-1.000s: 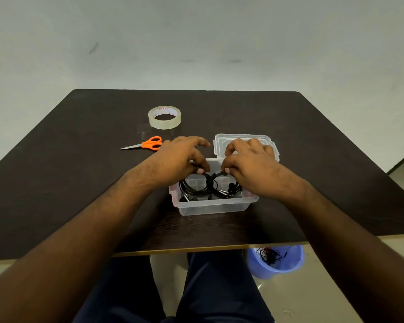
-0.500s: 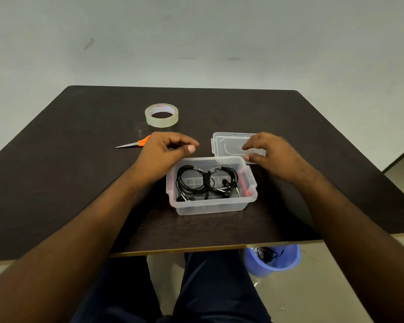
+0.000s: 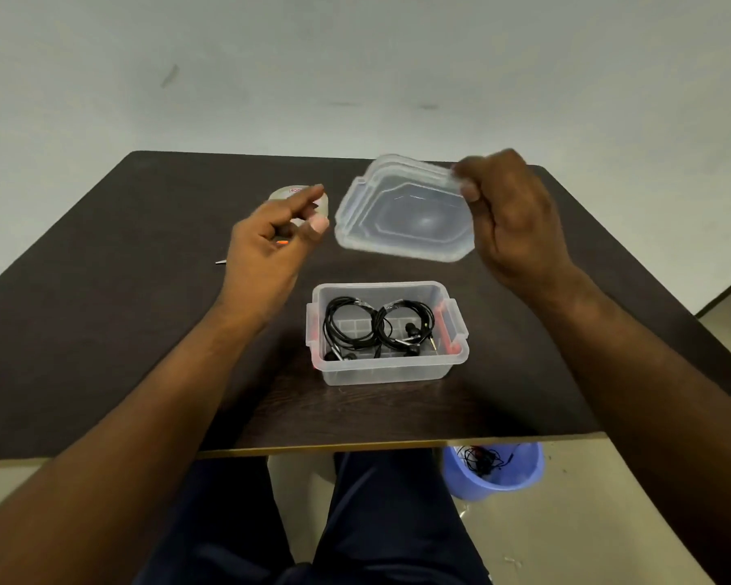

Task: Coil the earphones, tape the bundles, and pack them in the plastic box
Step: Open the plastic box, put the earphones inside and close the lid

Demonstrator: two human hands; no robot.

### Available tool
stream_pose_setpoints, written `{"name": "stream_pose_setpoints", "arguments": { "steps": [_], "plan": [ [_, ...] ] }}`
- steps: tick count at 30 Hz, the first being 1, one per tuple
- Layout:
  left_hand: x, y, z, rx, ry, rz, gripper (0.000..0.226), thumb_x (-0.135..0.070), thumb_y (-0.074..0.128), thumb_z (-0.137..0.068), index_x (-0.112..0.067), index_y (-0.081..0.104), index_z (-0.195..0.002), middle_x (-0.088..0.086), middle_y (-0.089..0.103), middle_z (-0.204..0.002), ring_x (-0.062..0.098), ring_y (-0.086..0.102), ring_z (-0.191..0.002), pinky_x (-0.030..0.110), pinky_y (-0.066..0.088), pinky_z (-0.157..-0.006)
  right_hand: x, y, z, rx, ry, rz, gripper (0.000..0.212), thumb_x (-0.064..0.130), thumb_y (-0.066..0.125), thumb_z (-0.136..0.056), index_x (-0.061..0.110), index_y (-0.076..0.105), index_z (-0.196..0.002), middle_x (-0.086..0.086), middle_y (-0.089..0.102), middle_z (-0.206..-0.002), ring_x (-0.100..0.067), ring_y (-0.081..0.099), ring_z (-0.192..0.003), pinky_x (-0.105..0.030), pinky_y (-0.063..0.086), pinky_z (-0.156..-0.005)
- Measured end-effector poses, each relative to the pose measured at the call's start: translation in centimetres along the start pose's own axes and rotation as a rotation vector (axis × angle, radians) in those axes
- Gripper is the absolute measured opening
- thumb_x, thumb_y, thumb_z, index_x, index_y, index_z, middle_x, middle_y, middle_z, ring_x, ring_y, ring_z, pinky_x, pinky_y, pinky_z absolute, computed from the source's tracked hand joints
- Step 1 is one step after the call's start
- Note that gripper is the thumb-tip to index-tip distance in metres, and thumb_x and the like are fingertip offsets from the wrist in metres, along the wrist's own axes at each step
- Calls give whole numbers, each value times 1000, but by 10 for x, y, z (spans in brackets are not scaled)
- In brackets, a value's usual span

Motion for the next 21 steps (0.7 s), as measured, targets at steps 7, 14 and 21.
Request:
{"name": "stream_pose_setpoints", "arguments": {
  "steps": [7,14,21],
  "plan": [
    [-28,-14,22,-10,-71,172,18,-12,60,-93,-17,78,-90,13,72,-79,26,58,-71,38,47,-66,25,40,-22,511,140,-245,26,20,39,-102,6,55,-86,3,52,-80,-11,44,-72,-10,33,-64],
    [4,-17,43,-2,-324,2,32,-19,55,-91,-4,64,-65,13,50,-59,17,39,-50,25,32,-46,18,75,18,853,230,-220,25,26,37,-103,13,56,-93,1,56,-92,-13,52,-83,-20,41,-73],
    [26,-6,51,23,-308,-171,28,-41,70,-83,-13,66,-78,14,65,-77,29,54,-63,36,49,-60,21,86,39,863,220,-50,29,33,33,-103,17,58,-106,6,50,-100,-11,52,-91,-37,47,-89]
  ]
}}
Point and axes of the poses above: each hand's wrist, its own z-axis away from the middle knuckle, its own y-axis out of the palm, x = y × z, the point moved 6 cm from there along -z, towards the middle knuckle
